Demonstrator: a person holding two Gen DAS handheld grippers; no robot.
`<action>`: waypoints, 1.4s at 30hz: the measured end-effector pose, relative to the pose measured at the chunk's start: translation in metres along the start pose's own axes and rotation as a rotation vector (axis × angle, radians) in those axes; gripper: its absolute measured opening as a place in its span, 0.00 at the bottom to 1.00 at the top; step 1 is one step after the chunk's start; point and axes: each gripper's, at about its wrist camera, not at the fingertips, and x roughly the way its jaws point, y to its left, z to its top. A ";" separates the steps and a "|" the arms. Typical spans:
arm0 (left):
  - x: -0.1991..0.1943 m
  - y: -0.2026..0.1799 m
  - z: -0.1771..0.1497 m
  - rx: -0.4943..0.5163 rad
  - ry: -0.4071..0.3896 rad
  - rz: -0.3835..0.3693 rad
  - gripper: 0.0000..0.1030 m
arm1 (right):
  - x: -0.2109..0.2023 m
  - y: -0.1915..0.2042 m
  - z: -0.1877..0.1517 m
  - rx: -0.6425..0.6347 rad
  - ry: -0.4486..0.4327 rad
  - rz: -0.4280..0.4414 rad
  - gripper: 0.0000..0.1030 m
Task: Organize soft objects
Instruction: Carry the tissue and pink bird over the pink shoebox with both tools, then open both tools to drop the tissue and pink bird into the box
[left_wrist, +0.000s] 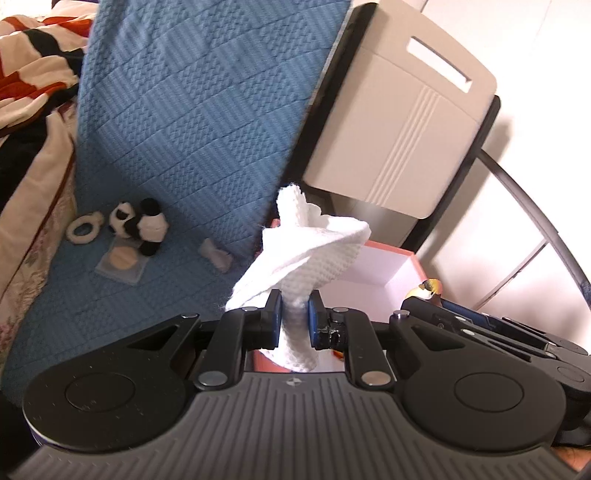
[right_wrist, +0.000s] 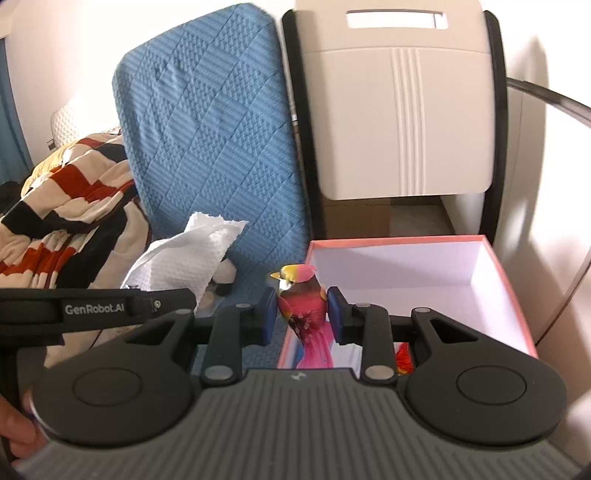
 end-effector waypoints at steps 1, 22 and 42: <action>0.003 -0.005 0.000 0.005 -0.001 -0.006 0.17 | -0.001 -0.005 0.001 0.002 -0.002 -0.003 0.32; 0.137 -0.056 -0.053 0.071 0.194 0.028 0.17 | 0.060 -0.127 -0.055 0.123 0.190 -0.109 0.33; 0.184 -0.063 -0.073 0.112 0.274 0.052 0.74 | 0.102 -0.164 -0.087 0.170 0.271 -0.102 0.55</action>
